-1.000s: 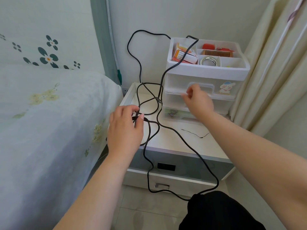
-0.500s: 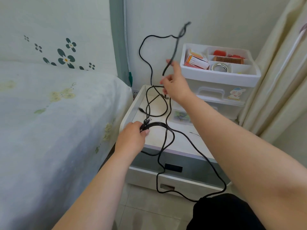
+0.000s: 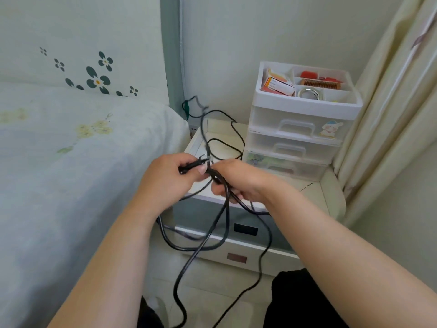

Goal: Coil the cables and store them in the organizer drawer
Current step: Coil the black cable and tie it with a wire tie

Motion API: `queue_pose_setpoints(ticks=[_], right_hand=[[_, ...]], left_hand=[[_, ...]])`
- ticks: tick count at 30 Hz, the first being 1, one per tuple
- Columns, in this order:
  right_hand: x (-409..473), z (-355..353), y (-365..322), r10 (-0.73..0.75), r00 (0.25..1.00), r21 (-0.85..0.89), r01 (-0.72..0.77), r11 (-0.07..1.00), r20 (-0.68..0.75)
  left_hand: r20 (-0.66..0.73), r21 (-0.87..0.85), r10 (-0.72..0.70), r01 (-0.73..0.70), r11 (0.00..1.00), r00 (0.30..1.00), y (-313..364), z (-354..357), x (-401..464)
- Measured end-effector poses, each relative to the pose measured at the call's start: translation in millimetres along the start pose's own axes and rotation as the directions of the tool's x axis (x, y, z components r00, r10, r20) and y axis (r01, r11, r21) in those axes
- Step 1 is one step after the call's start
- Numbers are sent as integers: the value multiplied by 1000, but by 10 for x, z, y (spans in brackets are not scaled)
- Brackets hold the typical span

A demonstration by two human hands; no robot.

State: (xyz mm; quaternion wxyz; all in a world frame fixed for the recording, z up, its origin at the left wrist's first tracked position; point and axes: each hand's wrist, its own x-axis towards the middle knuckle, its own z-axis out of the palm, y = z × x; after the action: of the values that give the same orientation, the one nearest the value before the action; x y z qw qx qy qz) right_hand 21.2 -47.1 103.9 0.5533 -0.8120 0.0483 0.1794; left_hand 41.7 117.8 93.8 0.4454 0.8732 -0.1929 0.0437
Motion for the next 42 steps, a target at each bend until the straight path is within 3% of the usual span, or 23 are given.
queue_pose_setpoints(ticks=[2, 5, 8, 10, 11, 13, 15, 16, 18, 20, 22, 23, 24, 25, 26, 27, 28, 29, 32, 34, 37, 39, 42], right_hand=[[-51, -3, 127, 111, 985, 11, -114, 993, 135], [-93, 31, 352, 261, 949, -244, -215, 946, 178], [-88, 120, 587, 302, 952, -569, -223, 792, 47], [-27, 153, 673, 114, 978, -728, -207, 654, -175], [-1, 166, 666, -33, 957, -690, -184, 700, -289], [14, 203, 554, -183, 900, -387, 18, 922, -395], [-18, 261, 424, -207, 953, 54, 224, 973, -223], [-36, 308, 396, -207, 976, 188, 217, 958, -71], [-91, 387, 374, -188, 965, 237, 142, 961, 183], [-113, 394, 351, -193, 959, 152, 164, 975, 205], [-114, 330, 330, -242, 969, 33, 240, 970, 53], [-122, 280, 327, -281, 960, -44, 279, 959, -22], [-133, 228, 332, -321, 944, -121, 311, 943, -75], [-148, 173, 340, -351, 930, -178, 329, 928, -110], [-167, 120, 343, -368, 920, -210, 336, 918, -135], [-195, 66, 336, -377, 913, -220, 340, 915, -157], [-211, 9, 329, -381, 905, -219, 340, 915, -188], [-218, -47, 324, -390, 892, -203, 347, 915, -231], [-207, -176, 324, -420, 817, -142, 397, 907, -395], [-194, -208, 334, -416, 777, -107, 418, 902, -473], [-142, -191, 352, -380, 793, -4, 430, 903, -476], [-85, -133, 377, -340, 826, 151, 446, 882, -450], [28, -21, 440, -258, 878, 375, 415, 829, -403]], left_hand=[[183, -68, -36, 49, 996, 982, -13, -24, -56], [387, -35, -133, 159, 987, 912, -39, 18, -104], [418, -120, -249, 325, 938, 874, -37, 78, -90], [390, -193, -279, 374, 907, 877, -35, 96, -61], [373, -253, -284, 392, 885, 883, -28, 103, -46], [361, -501, -286, 443, 743, 888, 18, 132, -21], [366, -765, -286, 461, 450, 886, 69, 168, 6], [356, -851, -290, 437, 293, 888, 85, 188, 27], [299, -938, -324, 339, 73, 898, 55, 205, 90], [222, -969, -418, 247, 6, 881, -42, 200, 158], [138, -966, -547, 235, 110, 826, -182, 197, 227], [68, -925, -605, 277, 259, 793, -243, 183, 239], [-42, -812, -642, 348, 469, 766, -296, 173, 239], [-173, -623, -599, 384, 682, 782, -319, 165, 228], [-277, -379, -450, 334, 863, 849, -312, 169, 208], [-277, -164, -254, 215, 963, 927, -253, 174, 168], [-179, -62, -120, 111, 992, 977, -193, 199, 125], [-49, -94, -80, 75, 993, 996, -129, 239, 73], [247, -437, -103, 206, 875, 964, -1, 341, -36], [393, -657, -67, 331, 678, 917, 18, 340, -62], [608, -747, 127, 511, 426, 784, 52, 315, -84], [642, -760, 233, 565, 320, 731, 81, 348, -109], [563, -826, 244, 532, 185, 789, 147, 398, -93]])
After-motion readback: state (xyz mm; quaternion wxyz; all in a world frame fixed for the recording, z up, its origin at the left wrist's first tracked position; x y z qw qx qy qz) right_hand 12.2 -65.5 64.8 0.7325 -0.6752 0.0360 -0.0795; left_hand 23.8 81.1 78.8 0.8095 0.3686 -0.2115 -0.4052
